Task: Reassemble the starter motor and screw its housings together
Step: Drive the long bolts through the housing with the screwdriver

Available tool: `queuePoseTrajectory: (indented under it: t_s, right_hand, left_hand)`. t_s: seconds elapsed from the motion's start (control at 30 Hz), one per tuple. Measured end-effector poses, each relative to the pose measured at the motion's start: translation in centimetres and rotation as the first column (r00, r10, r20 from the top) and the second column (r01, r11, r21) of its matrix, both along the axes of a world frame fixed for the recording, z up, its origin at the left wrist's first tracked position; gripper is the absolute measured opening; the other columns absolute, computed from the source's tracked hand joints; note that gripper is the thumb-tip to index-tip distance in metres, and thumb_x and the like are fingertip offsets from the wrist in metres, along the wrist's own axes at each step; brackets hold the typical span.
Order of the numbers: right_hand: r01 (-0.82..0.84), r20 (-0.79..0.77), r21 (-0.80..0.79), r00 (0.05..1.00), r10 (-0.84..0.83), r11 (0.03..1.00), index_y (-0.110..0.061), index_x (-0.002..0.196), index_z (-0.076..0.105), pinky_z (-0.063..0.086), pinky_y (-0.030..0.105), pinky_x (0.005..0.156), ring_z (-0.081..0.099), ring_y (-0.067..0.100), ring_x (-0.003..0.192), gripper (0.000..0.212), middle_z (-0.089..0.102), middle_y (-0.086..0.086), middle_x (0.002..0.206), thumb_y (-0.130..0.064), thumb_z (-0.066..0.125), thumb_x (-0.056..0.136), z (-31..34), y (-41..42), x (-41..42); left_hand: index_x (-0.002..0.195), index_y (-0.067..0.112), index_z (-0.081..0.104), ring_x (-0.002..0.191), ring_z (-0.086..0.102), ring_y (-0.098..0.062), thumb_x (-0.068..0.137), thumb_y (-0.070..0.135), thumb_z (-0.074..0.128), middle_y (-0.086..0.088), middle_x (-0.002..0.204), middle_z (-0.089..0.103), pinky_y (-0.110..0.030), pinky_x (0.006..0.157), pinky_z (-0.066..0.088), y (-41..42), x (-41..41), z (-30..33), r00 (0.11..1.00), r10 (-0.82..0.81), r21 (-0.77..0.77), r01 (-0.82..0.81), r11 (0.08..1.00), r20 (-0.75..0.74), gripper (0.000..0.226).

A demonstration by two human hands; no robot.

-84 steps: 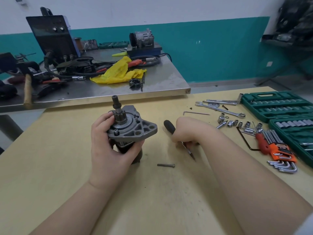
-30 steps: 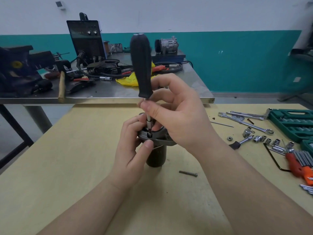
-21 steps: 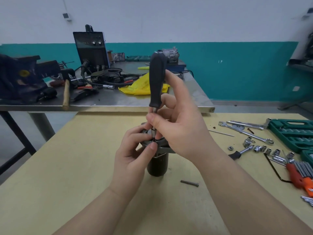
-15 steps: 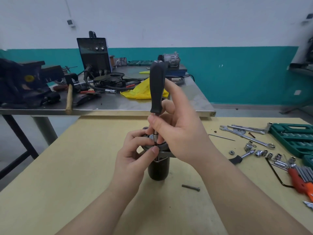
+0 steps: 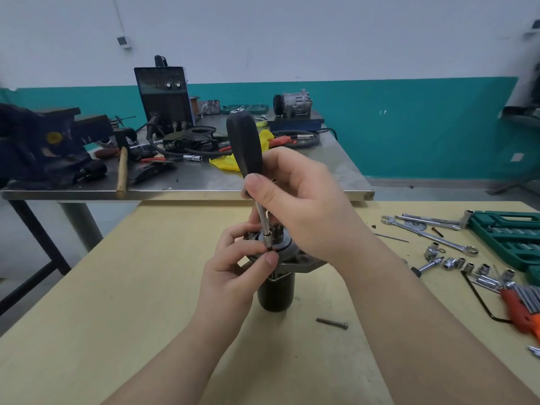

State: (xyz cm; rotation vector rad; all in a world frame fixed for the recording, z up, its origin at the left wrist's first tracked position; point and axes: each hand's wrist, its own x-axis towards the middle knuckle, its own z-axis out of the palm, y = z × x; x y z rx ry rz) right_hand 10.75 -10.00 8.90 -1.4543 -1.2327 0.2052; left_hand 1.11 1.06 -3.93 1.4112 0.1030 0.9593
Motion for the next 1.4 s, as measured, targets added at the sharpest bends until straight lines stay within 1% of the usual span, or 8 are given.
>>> queuePoseTrajectory:
  t_s: [0.13,0.37,0.47,0.6,0.77,1.0,1.13,1.4]
  right_hand:
    - [-0.003,-0.018,0.066,1.000,0.004,0.998,-0.021,0.112,0.068,0.065,0.051,0.086,0.077,0.019,0.089,0.021,0.077,-0.004,0.096,-0.030,0.073,0.093,0.9,0.4,0.1]
    - [-0.114,0.040,0.296,0.993,0.107,0.948,-0.044,0.156,0.043,0.062,0.056,0.088,0.074,0.032,0.085,0.072,0.077,0.004,0.099,-0.008,0.068,0.099,0.5,1.3,-0.4]
    - [-0.077,0.102,0.307,0.994,0.047,0.949,-0.043,0.154,0.048,0.063,0.039,0.078,0.072,0.022,0.082,0.066,0.073,-0.009,0.098,-0.011,0.068,0.100,0.1,1.4,-0.2]
    - [-0.033,0.134,0.316,0.991,-0.011,0.948,-0.040,0.149,0.054,0.056,0.023,0.072,0.070,0.019,0.078,0.059,0.066,-0.021,0.098,-0.011,0.068,0.100,0.0,1.3,-0.4]
    - [-0.030,0.116,0.309,0.993,-0.006,0.950,-0.037,0.146,0.055,0.063,0.038,0.072,0.070,0.023,0.079,0.056,0.067,-0.009,0.095,-0.010,0.067,0.099,0.2,0.8,-0.3]
    - [-0.096,-0.045,0.346,0.992,0.119,0.933,-0.033,0.139,0.056,0.064,0.049,0.090,0.076,0.030,0.094,0.038,0.074,0.006,0.115,-0.010,0.054,0.109,0.3,0.1,-0.2]
    - [-0.064,-0.025,0.368,0.997,0.079,0.928,-0.031,0.136,0.057,0.065,0.051,0.080,0.075,0.030,0.084,0.041,0.071,-0.002,0.101,-0.005,0.061,0.105,0.3,0.4,-0.2]
    - [-0.011,-0.035,0.394,0.999,0.028,0.919,-0.034,0.138,0.060,0.061,0.058,0.074,0.069,0.036,0.084,0.044,0.068,-0.010,0.099,-0.009,0.068,0.102,0.1,1.1,-0.1]
  left_hand:
    - [0.086,0.010,0.080,0.120,0.068,-0.022,0.081,0.025,0.081,-0.003,0.136,0.067,-0.027,0.087,0.059,-0.1,0.0,0.0,1.000,-0.030,-0.015,0.030,0.999,0.004,0.016]
    - [0.079,0.017,0.078,0.112,0.066,-0.025,0.081,0.022,0.080,-0.014,0.125,0.066,-0.026,0.083,0.057,0.2,-0.1,0.0,1.000,-0.020,0.049,0.020,0.999,0.000,0.005]
    - [0.080,0.011,0.075,0.103,0.064,-0.025,0.079,0.021,0.083,-0.022,0.124,0.060,-0.028,0.082,0.059,0.1,0.0,-0.1,1.000,-0.019,0.075,0.019,0.997,-0.002,0.012]
    - [0.080,0.009,0.072,0.118,0.059,-0.048,0.077,0.030,0.087,-0.012,0.120,0.061,-0.050,0.093,0.056,-0.5,0.0,-0.6,0.997,0.063,0.114,-0.058,0.992,-0.043,0.025]
    - [0.072,0.031,0.068,0.133,0.050,-0.055,0.079,0.034,0.087,0.000,0.119,0.066,-0.084,0.108,0.035,-0.5,-0.2,-0.4,0.995,0.085,0.186,-0.073,0.980,-0.057,0.021]
    - [0.078,0.030,0.063,0.123,0.059,-0.048,0.085,0.028,0.083,-0.011,0.128,0.062,-0.077,0.095,0.051,-0.4,0.1,-0.4,0.999,-0.012,0.152,0.018,0.988,-0.042,0.021]
    - [0.094,0.025,0.074,0.126,0.062,-0.038,0.085,0.031,0.081,-0.007,0.129,0.063,-0.072,0.100,0.053,-0.1,0.3,-0.5,0.998,0.005,0.190,0.008,0.982,-0.067,0.013]
    - [0.105,0.031,0.078,0.135,0.056,-0.032,0.077,0.029,0.088,-0.003,0.129,0.061,-0.032,0.107,0.050,0.4,0.5,-0.6,0.999,-0.021,0.279,0.031,0.960,-0.038,0.030]
